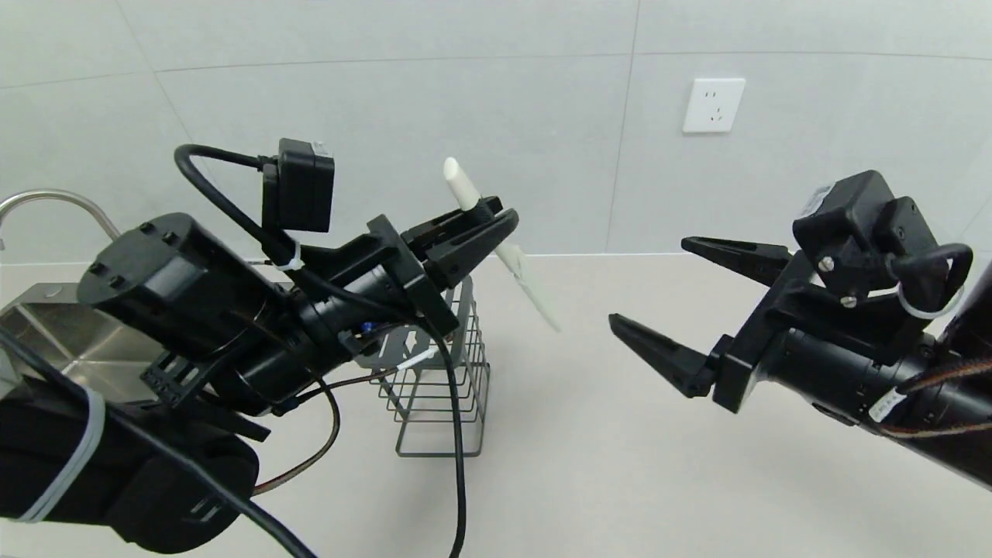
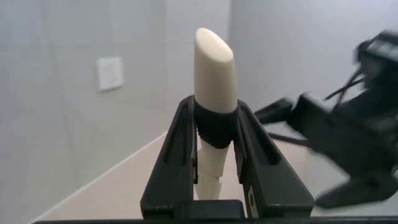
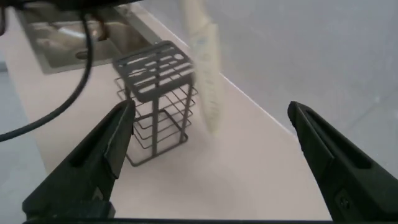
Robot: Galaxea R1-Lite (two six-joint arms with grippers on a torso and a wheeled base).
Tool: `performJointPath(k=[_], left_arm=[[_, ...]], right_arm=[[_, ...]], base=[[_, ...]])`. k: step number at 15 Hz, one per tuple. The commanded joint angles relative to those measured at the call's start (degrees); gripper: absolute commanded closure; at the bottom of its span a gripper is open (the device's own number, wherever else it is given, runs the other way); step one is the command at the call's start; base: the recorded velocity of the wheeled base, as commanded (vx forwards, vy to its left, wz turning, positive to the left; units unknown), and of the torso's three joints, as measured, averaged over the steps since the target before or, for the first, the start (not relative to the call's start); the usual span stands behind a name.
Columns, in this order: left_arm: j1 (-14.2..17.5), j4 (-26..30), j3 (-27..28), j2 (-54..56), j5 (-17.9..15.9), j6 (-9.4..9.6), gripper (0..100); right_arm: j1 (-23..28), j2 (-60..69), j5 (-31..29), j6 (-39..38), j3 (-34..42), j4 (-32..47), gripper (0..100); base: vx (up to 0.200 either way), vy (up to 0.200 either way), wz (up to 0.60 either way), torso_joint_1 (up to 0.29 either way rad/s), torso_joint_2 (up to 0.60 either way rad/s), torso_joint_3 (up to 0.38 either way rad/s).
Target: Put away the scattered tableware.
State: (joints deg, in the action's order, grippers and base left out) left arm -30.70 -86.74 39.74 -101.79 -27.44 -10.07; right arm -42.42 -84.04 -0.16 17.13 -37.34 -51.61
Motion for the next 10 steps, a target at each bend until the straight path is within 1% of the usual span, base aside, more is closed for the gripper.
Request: performJointPath(k=[1, 2, 4, 5, 6, 7, 8, 9, 10], left_arm=[[0.64, 0.16, -4.94, 2.91, 0.63, 0.23, 100], [0.73, 0.52, -6.87, 3.79, 0.72, 0.23, 100], [0.81, 2.54, -8.72, 5.55, 1.16, 0.23, 100], [0.81, 3.94, -8.89, 6.43, 1.43, 0.23, 100], [0.81, 6.67, -8.98, 8.19, 1.86, 0.31, 100], [0.73, 7.63, -9.07, 8.98, 2.30, 0.31, 100], [0.55, 8.86, -9.07, 10.47, 4.06, 0.31, 100], [0.55, 9.48, -9.07, 11.53, 4.68, 0.31, 100], [0.55, 10.18, -9.24, 12.76, 4.68, 0.31, 100]], right_arm=[[8.76, -0.42, 2.53, -5.44, 2.97, -2.17, 0], [12.89, -0.77, 4.29, -7.72, 6.40, -3.93, 100], [16.14, 1.51, 4.73, -7.90, 12.64, -5.34, 100], [16.14, 3.89, 4.82, -7.90, 14.66, -5.34, 100], [16.32, 8.98, 5.87, -7.46, 16.95, -5.34, 100], [16.58, 11.62, 6.14, -7.37, 18.36, -5.34, 100], [19.57, 18.04, 6.31, -6.76, 23.37, -5.25, 100], [21.94, 22.69, 6.93, -5.44, 27.58, -5.07, 100], [24.32, 27.53, 9.04, -3.77, 30.66, -5.07, 100]], base=[[0.000, 0.000, 0.00, 0.000, 0.00, 0.000], [0.000, 0.000, 0.00, 0.000, 0.00, 0.000], [0.000, 0.000, 0.00, 0.000, 0.00, 0.000], [0.000, 0.000, 0.00, 0.000, 0.00, 0.000], [0.000, 0.000, 0.00, 0.000, 0.00, 0.000], [0.000, 0.000, 0.00, 0.000, 0.00, 0.000], [0.000, 0.000, 0.00, 0.000, 0.00, 0.000], [0.000, 0.000, 0.00, 0.000, 0.00, 0.000], [0.000, 0.000, 0.00, 0.000, 0.00, 0.000]])
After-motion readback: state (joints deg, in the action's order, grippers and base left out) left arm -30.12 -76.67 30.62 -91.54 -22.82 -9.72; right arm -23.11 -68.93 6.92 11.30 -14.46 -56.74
